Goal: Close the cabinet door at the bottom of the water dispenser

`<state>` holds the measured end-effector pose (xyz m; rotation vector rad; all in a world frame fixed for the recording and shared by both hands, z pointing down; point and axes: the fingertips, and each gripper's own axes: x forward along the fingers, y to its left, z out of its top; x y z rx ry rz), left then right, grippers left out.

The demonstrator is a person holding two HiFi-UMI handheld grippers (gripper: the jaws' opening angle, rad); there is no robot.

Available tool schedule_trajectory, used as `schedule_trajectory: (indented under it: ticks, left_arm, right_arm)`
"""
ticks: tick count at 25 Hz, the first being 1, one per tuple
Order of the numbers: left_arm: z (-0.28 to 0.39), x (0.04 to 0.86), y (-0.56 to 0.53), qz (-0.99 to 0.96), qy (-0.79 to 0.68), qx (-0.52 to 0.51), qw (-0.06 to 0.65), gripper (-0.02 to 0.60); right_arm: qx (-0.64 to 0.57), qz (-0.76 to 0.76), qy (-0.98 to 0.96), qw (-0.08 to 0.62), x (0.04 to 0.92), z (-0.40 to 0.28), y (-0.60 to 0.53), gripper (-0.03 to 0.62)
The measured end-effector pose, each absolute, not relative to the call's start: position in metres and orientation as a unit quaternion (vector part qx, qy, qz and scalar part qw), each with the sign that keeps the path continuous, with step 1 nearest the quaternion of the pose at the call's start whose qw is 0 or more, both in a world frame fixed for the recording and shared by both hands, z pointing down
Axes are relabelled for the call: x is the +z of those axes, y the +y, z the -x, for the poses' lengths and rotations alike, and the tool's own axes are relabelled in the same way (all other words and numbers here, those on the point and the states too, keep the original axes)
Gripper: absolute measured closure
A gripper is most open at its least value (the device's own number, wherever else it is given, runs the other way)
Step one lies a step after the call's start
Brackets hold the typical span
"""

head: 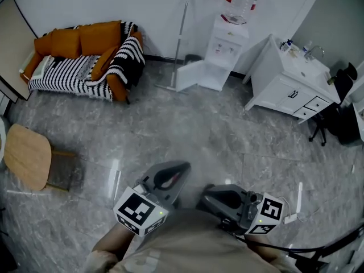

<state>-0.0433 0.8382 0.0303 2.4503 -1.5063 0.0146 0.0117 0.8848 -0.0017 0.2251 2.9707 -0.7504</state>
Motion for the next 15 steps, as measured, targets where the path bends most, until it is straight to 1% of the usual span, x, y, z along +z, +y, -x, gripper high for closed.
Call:
schedule_trajectory:
  ticks: [9,15]
  left_arm:
    - [0.016,0.033,0.800,-0.842,-0.522,0.039,0.134,0.591]
    - [-0.016,0.030,0.747,-0.838,-0.526,0.053,0.137,0.591]
  right_arm:
    - [-0.265,-0.081,0.960,0.049,0.000,-0.030,0.842,0.579]
    - [-0.284,-0.067,0.954,0.074,0.000,-0.070,0.789,0.579]
